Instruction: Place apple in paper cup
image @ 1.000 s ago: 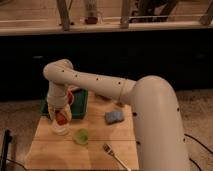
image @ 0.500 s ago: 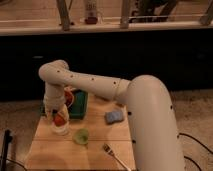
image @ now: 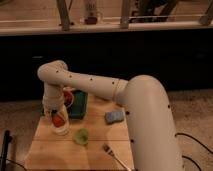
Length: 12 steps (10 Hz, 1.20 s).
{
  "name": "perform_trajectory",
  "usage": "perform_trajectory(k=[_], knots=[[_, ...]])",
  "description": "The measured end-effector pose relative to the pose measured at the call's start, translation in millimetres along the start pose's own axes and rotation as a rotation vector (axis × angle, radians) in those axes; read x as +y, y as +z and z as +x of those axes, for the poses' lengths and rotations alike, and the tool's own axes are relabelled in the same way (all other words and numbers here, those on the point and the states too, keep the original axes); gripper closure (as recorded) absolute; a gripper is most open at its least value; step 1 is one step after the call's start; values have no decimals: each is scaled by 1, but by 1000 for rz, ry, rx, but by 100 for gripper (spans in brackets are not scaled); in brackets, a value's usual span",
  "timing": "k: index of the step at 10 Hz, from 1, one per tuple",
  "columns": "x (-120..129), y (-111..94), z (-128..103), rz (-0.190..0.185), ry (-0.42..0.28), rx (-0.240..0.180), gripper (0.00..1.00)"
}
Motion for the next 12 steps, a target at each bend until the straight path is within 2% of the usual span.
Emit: perform_trajectory(k=[1, 2, 9, 10, 12], knots=[[1, 0, 1, 0, 5, 1, 98], [2, -1, 2, -6, 15, -1, 92], [3, -3, 0, -15, 11, -24, 24], [3, -3, 0, -14, 7, -28, 20], [3, -4, -2, -14, -7, -40, 20]])
